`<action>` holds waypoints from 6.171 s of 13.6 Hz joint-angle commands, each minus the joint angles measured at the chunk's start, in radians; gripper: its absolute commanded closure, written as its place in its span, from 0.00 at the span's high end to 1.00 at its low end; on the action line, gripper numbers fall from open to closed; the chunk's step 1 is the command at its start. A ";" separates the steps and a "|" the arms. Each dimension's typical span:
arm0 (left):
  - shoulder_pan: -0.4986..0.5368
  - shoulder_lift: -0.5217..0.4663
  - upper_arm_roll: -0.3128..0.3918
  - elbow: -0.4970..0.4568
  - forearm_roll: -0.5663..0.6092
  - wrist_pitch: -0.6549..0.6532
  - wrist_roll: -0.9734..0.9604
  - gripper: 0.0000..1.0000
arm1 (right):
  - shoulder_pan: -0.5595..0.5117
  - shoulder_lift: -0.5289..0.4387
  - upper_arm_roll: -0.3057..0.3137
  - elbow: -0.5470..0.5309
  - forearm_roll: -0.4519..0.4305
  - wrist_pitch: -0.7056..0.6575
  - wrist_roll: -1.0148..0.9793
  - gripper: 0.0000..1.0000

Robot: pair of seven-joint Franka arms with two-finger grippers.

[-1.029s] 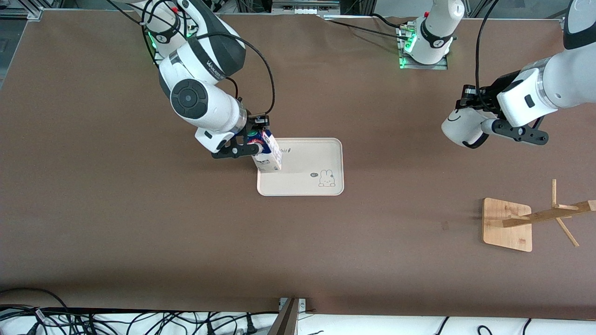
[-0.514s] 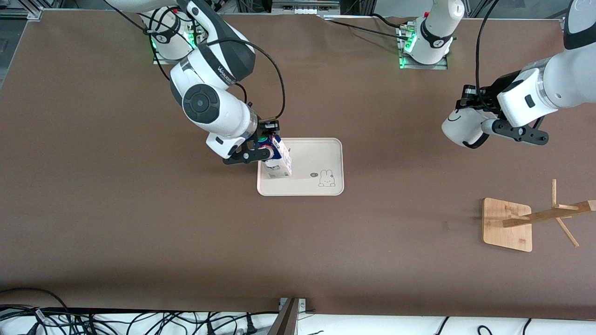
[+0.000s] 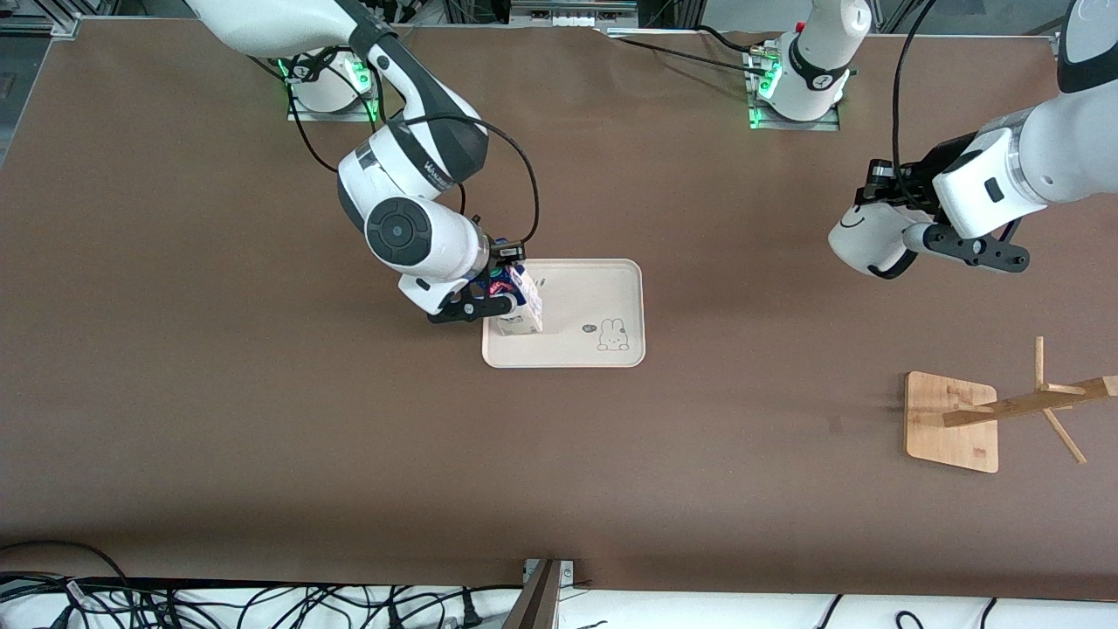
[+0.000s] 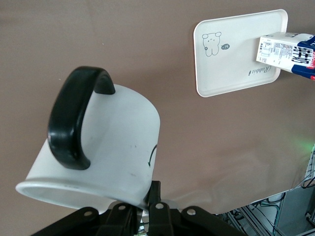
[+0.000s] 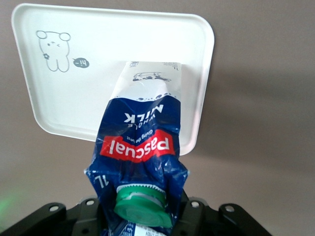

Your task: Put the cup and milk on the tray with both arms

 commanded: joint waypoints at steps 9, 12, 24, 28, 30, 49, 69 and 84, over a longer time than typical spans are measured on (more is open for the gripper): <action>0.000 0.008 0.002 0.032 0.019 -0.024 0.009 0.00 | 0.014 0.041 -0.019 0.037 -0.089 -0.102 -0.003 0.49; 0.001 0.008 0.004 0.032 0.019 -0.024 0.009 0.00 | 0.020 0.041 -0.020 0.039 -0.089 -0.096 0.005 0.49; 0.003 0.007 0.004 0.032 0.019 -0.024 0.013 0.00 | 0.047 0.085 -0.019 0.055 -0.084 0.065 0.107 1.00; 0.003 0.008 0.004 0.032 0.020 -0.025 0.014 0.00 | 0.070 0.040 -0.014 0.066 -0.081 0.037 0.178 1.00; 0.003 0.007 0.004 0.032 0.020 -0.025 0.014 0.00 | 0.077 0.009 -0.013 0.068 -0.081 -0.009 0.190 1.00; -0.307 0.451 -0.030 0.109 0.007 0.194 -0.399 0.00 | 0.058 -0.184 -0.295 0.328 -0.089 -0.346 0.161 1.00; -0.445 0.674 -0.013 0.209 -0.182 0.476 -0.692 1.00 | -0.072 -0.185 -0.548 0.327 -0.083 -0.354 -0.488 1.00; -0.151 0.057 0.073 0.035 0.241 0.229 -0.152 1.00 | -0.316 -0.375 -0.356 0.126 -0.115 -0.262 -0.511 1.00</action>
